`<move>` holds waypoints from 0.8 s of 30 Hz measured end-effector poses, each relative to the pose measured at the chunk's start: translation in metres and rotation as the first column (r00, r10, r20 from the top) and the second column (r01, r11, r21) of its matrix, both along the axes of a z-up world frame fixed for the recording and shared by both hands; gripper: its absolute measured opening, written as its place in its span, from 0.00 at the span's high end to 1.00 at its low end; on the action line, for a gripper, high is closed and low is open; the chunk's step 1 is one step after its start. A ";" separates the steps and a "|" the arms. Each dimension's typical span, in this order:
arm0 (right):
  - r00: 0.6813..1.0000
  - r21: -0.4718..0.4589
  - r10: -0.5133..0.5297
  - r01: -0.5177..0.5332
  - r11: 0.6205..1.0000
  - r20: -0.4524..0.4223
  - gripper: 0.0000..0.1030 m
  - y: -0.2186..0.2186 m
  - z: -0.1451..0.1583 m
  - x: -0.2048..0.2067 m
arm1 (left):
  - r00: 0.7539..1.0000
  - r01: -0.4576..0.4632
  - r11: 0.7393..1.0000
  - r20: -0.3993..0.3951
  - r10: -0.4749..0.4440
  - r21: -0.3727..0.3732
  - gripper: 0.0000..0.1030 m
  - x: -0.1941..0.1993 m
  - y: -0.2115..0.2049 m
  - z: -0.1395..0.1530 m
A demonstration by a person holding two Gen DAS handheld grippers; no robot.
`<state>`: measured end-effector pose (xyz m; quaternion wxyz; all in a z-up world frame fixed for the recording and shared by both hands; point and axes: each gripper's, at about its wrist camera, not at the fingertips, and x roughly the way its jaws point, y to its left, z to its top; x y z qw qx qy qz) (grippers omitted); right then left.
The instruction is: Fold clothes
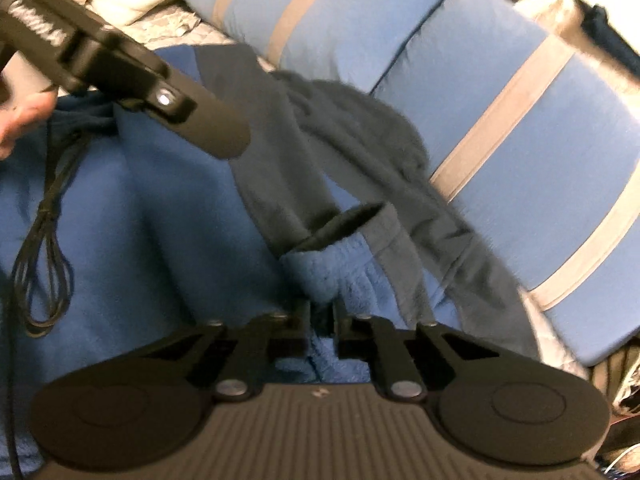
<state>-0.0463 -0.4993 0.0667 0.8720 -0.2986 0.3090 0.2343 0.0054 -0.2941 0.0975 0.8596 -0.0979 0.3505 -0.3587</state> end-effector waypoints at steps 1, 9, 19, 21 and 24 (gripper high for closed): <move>1.000 -0.008 0.000 0.000 1.000 0.029 0.92 0.000 0.001 -0.005 | 0.999 -0.004 1.000 -0.039 0.003 -0.021 0.17 0.003 0.000 0.000; 0.982 -0.074 0.010 0.004 0.997 0.190 0.92 0.005 0.010 -0.036 | 0.901 -0.039 0.986 -0.432 -0.036 -0.164 0.17 0.040 -0.019 -0.009; 0.941 -0.200 0.047 0.022 0.980 0.335 0.92 0.021 0.006 -0.055 | 0.714 -0.125 0.968 -0.697 -0.064 -0.217 0.26 0.060 -0.056 -0.034; 0.931 -0.238 0.076 0.012 0.971 0.357 0.92 0.027 0.002 -0.059 | 0.706 -0.137 0.970 -0.707 -0.048 -0.202 0.41 0.063 -0.059 -0.033; 0.912 -0.296 0.132 -0.012 0.955 0.388 0.92 0.032 -0.001 -0.067 | 0.714 -0.159 0.970 -0.700 -0.017 -0.185 0.62 0.065 -0.058 -0.028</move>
